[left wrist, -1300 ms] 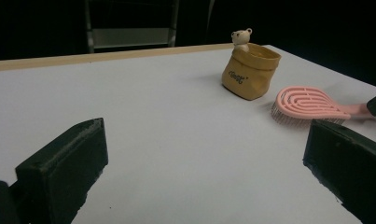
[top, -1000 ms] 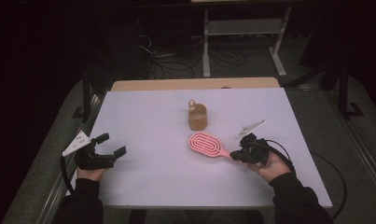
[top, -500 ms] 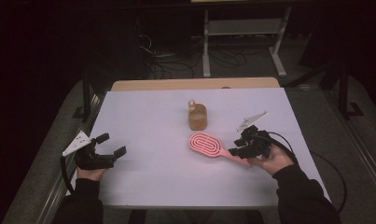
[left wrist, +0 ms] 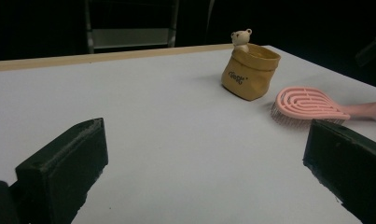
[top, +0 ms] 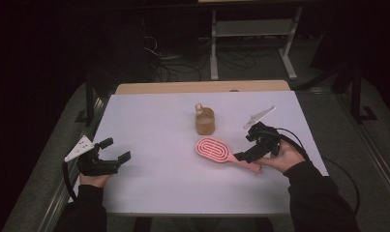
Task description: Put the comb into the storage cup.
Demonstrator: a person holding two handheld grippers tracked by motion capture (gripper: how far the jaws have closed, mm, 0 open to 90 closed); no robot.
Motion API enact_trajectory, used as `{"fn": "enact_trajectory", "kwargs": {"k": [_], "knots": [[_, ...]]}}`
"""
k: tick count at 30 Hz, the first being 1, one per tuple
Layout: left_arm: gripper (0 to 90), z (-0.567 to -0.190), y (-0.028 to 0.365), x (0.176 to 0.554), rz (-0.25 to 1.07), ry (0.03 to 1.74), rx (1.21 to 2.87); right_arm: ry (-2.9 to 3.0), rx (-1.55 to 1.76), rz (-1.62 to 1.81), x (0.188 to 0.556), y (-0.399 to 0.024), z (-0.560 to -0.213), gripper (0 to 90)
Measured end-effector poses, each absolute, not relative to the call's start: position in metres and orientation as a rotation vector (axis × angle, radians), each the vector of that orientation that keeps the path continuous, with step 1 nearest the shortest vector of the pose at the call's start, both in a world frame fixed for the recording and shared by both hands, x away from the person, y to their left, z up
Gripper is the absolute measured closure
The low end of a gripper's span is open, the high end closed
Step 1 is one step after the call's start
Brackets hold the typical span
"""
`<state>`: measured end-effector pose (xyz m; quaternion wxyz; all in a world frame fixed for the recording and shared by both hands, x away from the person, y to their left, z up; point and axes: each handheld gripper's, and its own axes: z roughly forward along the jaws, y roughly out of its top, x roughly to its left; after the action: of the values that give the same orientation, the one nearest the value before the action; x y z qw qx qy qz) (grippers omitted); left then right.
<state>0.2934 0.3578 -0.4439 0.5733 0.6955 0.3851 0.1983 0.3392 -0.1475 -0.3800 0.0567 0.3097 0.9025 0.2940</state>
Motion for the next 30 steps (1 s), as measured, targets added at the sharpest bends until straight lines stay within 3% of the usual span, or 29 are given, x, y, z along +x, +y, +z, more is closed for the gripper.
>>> {"fn": "enact_trajectory", "kwargs": {"k": [3,7,30], "knots": [[0.0,-0.444,0.358,0.293,0.465,0.902,1.63,2.745,0.939,0.888,0.342,-0.147,-0.382,10.1],[0.0,-0.444,0.358,0.294,0.464,0.903,1.63,2.745,0.949,0.874,0.345,-0.146,-0.385,0.0],[0.0,-0.444,0.358,0.294,0.464,0.901,1.629,2.771,0.903,0.82,0.353,-0.138,-0.404,0.0]]}}
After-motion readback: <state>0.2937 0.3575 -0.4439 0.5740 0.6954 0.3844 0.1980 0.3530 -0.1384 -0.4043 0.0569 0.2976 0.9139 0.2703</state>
